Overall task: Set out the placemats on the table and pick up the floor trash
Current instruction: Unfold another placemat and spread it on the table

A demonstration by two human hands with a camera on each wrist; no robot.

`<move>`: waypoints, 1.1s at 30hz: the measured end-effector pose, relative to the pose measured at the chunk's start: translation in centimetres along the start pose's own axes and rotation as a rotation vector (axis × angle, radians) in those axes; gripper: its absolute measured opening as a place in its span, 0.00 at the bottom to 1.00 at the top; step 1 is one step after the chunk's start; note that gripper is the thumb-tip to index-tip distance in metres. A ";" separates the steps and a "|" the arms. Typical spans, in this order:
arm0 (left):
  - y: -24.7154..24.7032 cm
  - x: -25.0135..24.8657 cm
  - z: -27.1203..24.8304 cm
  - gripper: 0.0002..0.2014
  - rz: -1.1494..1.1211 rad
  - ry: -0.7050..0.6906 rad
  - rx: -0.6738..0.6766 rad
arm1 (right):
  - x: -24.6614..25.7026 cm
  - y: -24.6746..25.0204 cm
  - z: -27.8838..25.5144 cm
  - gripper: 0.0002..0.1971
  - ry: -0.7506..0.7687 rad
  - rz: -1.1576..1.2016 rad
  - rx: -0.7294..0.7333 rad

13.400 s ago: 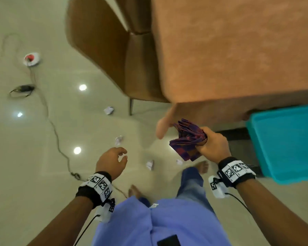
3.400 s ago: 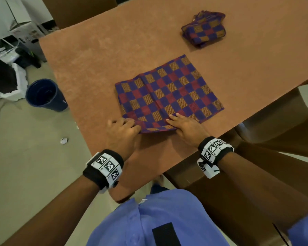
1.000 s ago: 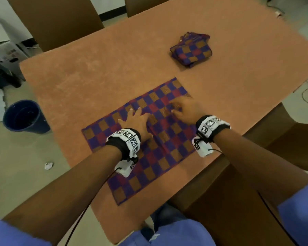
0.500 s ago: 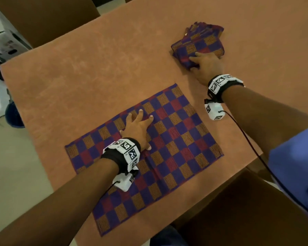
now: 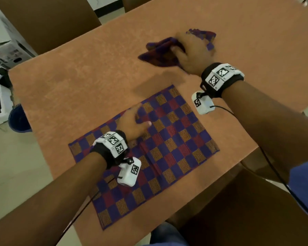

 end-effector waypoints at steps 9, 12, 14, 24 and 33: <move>15.2 6.4 -10.5 0.34 -0.404 -0.150 -0.339 | 20.5 -9.6 -4.4 0.04 0.177 0.351 0.482; 18.0 10.9 -15.3 0.29 -0.525 -0.141 -0.315 | 29.2 -14.0 -6.8 0.04 0.208 0.470 0.572; 19.2 13.6 -18.0 0.27 -0.512 -0.142 -0.326 | 34.2 -16.6 -8.3 0.06 0.203 0.547 0.616; 30.2 33.1 -31.7 0.10 -0.464 -0.027 -0.684 | 56.5 -30.4 -16.5 0.12 0.029 0.655 0.726; 37.6 45.9 -39.4 0.07 -0.436 0.268 -0.803 | 67.1 -37.4 -22.3 0.12 0.067 0.471 0.853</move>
Point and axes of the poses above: each hand's wrist, its own z-axis towards the middle knuckle, its own y-axis out of the back of the hand, x = y × z, the point moved 6 cm from there along z, towards the middle knuckle, and after that the axes turned 6 degrees about -x, right-handed, at the moved point
